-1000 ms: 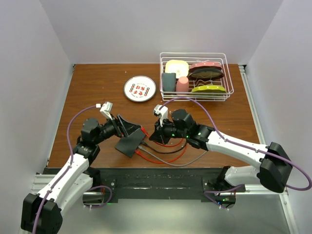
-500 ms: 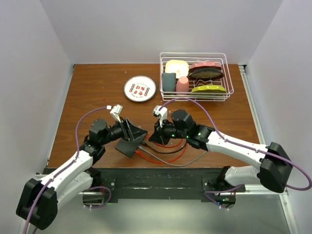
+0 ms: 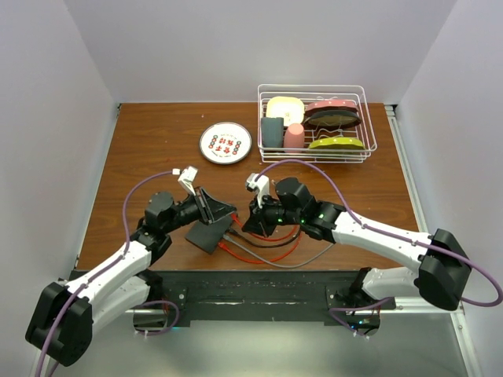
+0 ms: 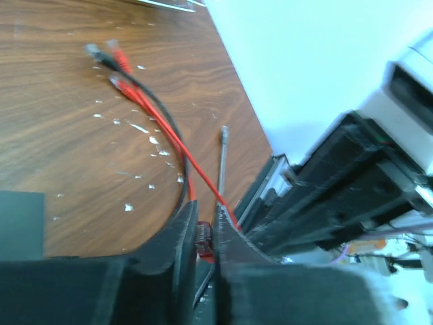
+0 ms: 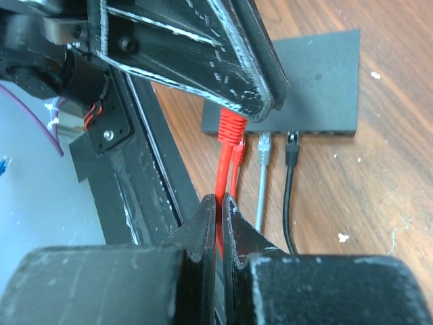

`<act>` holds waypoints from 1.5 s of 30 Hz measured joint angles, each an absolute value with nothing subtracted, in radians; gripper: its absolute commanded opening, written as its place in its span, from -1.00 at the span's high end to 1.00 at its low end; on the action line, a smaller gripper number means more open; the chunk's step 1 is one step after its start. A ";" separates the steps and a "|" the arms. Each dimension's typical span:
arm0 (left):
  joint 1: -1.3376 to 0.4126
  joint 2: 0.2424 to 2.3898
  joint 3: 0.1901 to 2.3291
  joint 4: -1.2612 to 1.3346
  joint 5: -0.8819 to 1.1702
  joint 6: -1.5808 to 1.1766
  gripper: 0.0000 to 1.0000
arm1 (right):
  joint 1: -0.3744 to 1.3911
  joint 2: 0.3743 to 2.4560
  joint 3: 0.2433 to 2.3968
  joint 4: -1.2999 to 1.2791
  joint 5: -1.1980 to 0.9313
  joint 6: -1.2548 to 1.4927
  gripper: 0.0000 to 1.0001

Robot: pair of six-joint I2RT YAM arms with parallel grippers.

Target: Insert the plug into the switch port

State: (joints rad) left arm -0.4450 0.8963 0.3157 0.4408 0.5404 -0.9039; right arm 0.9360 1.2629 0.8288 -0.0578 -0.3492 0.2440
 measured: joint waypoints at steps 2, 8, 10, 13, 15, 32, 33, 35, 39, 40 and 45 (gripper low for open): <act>-0.458 0.897 0.316 0.455 0.542 -0.907 1.00 | 0.936 1.264 0.828 -0.071 -0.350 0.241 0.72; -0.468 0.876 0.316 0.414 0.494 -0.915 1.00 | 0.937 1.254 0.830 -0.078 -0.329 0.253 -0.56; -0.470 0.851 0.316 0.384 0.462 -0.927 1.00 | 0.945 1.234 0.832 -0.085 -0.292 0.263 -0.83; -0.474 0.799 0.315 0.339 0.404 -0.950 1.00 | 0.974 1.192 0.847 -0.094 -0.211 0.270 -0.86; -0.474 0.760 0.312 0.311 0.362 -0.974 1.00 | 1.002 1.179 0.874 -0.097 -0.138 0.273 -0.82; -0.475 0.690 0.280 0.214 0.224 -1.087 1.00 | 1.211 1.442 1.040 -0.097 0.292 0.298 -0.12; -0.475 0.691 0.280 0.213 0.224 -1.089 1.00 | 1.217 1.449 1.050 -0.097 0.302 0.298 -0.06; -0.475 0.692 0.280 0.210 0.223 -1.090 1.00 | 1.222 1.459 1.065 -0.097 0.320 0.299 0.09; -0.475 0.690 0.280 0.200 0.223 -1.090 1.00 | 1.222 1.468 1.082 -0.097 0.349 0.300 0.10; -0.475 0.689 0.280 0.198 0.223 -1.090 1.00 | 1.222 1.468 1.083 -0.097 0.352 0.300 0.10; -0.475 0.687 0.280 0.197 0.223 -1.090 1.00 | 1.222 1.485 1.098 -0.098 0.360 0.300 0.11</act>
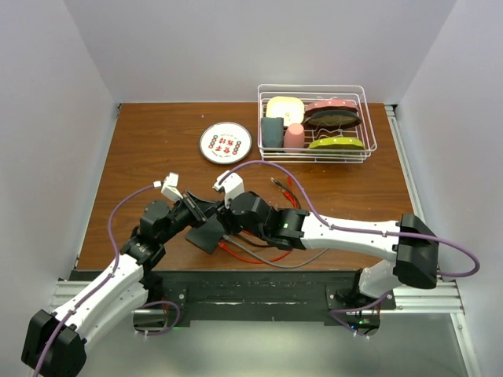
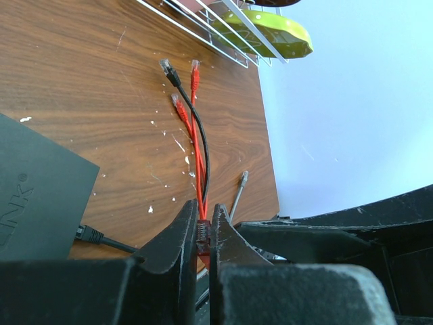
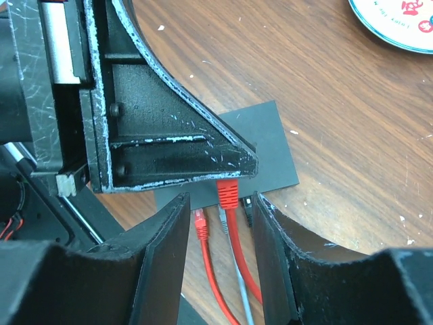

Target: Insert the plug into the switch port

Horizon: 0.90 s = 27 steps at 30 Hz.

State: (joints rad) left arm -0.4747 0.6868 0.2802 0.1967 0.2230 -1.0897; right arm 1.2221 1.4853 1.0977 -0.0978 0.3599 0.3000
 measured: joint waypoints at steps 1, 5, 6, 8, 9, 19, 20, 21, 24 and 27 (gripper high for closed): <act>-0.475 0.687 0.280 0.196 0.223 -1.090 1.00 | 1.222 1.489 1.098 -0.098 0.361 0.300 0.15; -0.475 0.687 0.280 0.197 0.223 -1.089 1.00 | 1.223 1.501 1.099 -0.098 0.369 0.302 0.20; -0.475 0.687 0.280 0.197 0.223 -1.090 1.00 | 1.223 1.503 1.099 -0.099 0.372 0.302 0.21; -0.475 0.687 0.280 0.197 0.223 -1.089 1.00 | 1.223 1.509 1.100 -0.098 0.375 0.303 0.23; -0.475 0.687 0.280 0.197 0.223 -1.089 1.00 | 1.223 1.513 1.100 -0.099 0.376 0.303 0.23; -0.475 0.685 0.279 0.195 0.223 -1.089 1.00 | 1.223 1.552 1.109 -0.107 0.384 0.307 0.82; -0.475 0.685 0.279 0.196 0.223 -1.089 1.00 | 1.223 1.552 1.109 -0.108 0.384 0.307 0.89; -0.475 0.685 0.279 0.196 0.223 -1.089 1.00 | 1.223 1.552 1.111 -0.110 0.384 0.307 0.94; -0.475 0.685 0.279 0.196 0.223 -1.089 1.00 | 1.223 1.552 1.111 -0.112 0.384 0.306 1.00; -0.475 0.687 0.279 0.197 0.223 -1.089 0.81 | 1.223 1.552 1.111 -0.112 0.384 0.306 1.00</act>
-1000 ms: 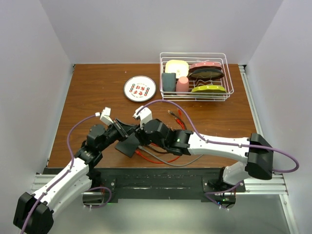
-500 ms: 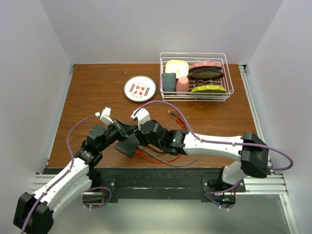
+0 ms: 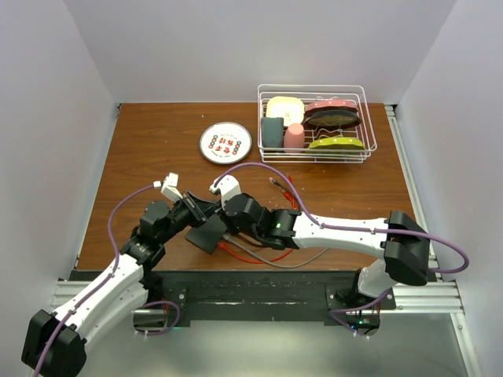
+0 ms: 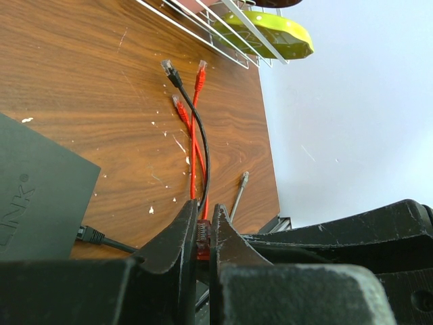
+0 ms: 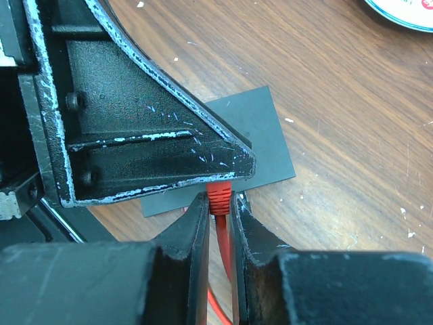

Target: Insert the plug into the switch port

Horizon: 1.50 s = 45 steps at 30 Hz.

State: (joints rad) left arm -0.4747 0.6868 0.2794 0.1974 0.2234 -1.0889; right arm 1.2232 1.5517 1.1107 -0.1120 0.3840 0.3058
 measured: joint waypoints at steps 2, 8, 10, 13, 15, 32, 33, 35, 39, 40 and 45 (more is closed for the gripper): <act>-0.475 0.688 0.279 0.197 0.224 -1.089 0.20 | 1.223 1.552 1.111 -0.112 0.384 0.306 1.00; -0.474 0.689 0.283 0.171 0.200 -1.074 -1.00 | 1.224 1.547 1.108 -0.117 0.392 0.307 1.00; -0.475 0.690 0.294 0.131 0.184 -1.062 -1.00 | 1.224 1.533 1.098 -0.118 0.401 0.307 1.00; -0.475 0.690 0.324 0.078 0.154 -1.040 -1.00 | 1.224 1.502 1.079 -0.120 0.405 0.310 1.00; -0.475 0.690 0.344 0.056 0.136 -1.024 -1.00 | 1.224 1.484 1.069 -0.122 0.408 0.311 1.00; -0.374 0.904 0.478 -0.040 0.102 -0.794 -1.00 | 1.098 1.415 0.853 -0.091 0.342 0.297 1.00; -0.364 0.921 0.480 -0.040 0.104 -0.783 -1.00 | 1.078 1.412 0.843 -0.084 0.326 0.295 1.00; -0.344 0.960 0.483 -0.041 0.112 -0.760 -1.00 | 1.038 1.414 0.828 -0.073 0.292 0.293 1.00; -0.326 1.042 0.485 -0.042 0.125 -0.726 -1.00 | 1.005 1.464 0.825 -0.047 0.237 0.281 1.00; -0.324 1.059 0.485 -0.042 0.128 -0.719 -1.00 | 1.005 1.481 0.825 -0.042 0.228 0.278 1.00; -0.314 1.121 0.484 -0.024 0.150 -0.704 -1.00 | 1.006 1.575 0.818 -0.004 0.161 0.259 1.00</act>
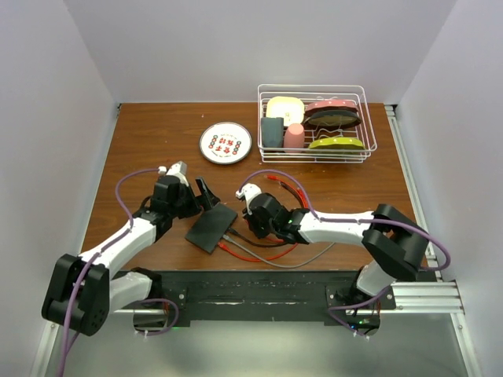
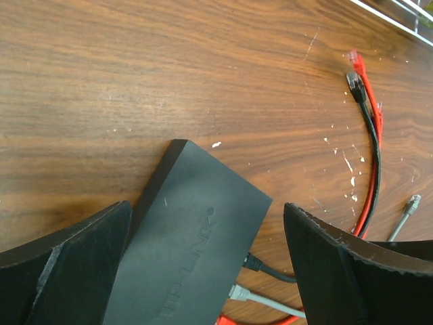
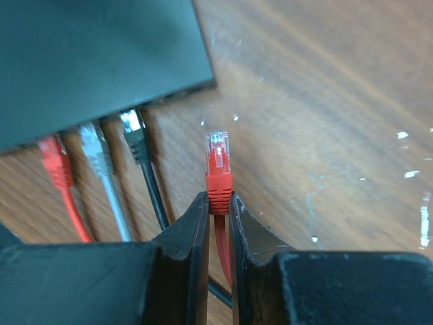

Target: Insert the plug into the switch port

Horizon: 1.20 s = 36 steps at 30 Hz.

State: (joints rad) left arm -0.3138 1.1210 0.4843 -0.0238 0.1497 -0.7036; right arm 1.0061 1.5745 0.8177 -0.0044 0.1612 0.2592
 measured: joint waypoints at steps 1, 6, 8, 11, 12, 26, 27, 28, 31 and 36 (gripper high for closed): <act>-0.311 1.129 0.484 -0.015 0.154 -0.701 -1.00 | 1.007 1.586 0.816 -0.001 0.154 0.254 1.00; -0.301 1.156 0.459 0.041 0.179 -0.693 -1.00 | 1.007 1.632 0.815 0.022 0.129 0.234 1.00; -0.300 1.168 0.443 0.062 0.184 -0.691 -1.00 | 1.007 1.646 0.815 0.025 0.127 0.229 1.00; -0.295 1.191 0.424 0.076 0.194 -0.687 -1.00 | 1.007 1.665 0.823 0.026 0.127 0.221 1.00; -0.294 1.200 0.418 0.084 0.196 -0.687 -1.00 | 1.007 1.671 0.829 0.025 0.126 0.219 1.00; -0.287 1.259 0.394 0.187 0.242 -0.686 -1.00 | 1.039 1.750 0.921 0.015 0.125 0.196 1.00; -0.287 1.260 0.394 0.190 0.244 -0.686 -1.00 | 1.045 1.754 0.925 0.014 0.129 0.196 1.00; -0.287 1.261 0.394 0.191 0.245 -0.686 -1.00 | 1.051 1.758 0.931 0.009 0.136 0.196 1.00; -0.287 1.262 0.394 0.194 0.249 -0.686 -1.00 | 1.062 1.769 0.949 -0.005 0.148 0.196 1.00; -0.287 1.263 0.394 0.195 0.255 -0.686 -1.00 | 1.071 1.782 0.970 -0.023 0.170 0.197 1.00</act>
State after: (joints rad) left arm -0.2871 1.2633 0.3939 0.1951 0.2554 -0.6865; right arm 1.0710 1.7821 0.9703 -0.0231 0.1703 0.1970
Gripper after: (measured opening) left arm 0.997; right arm 0.148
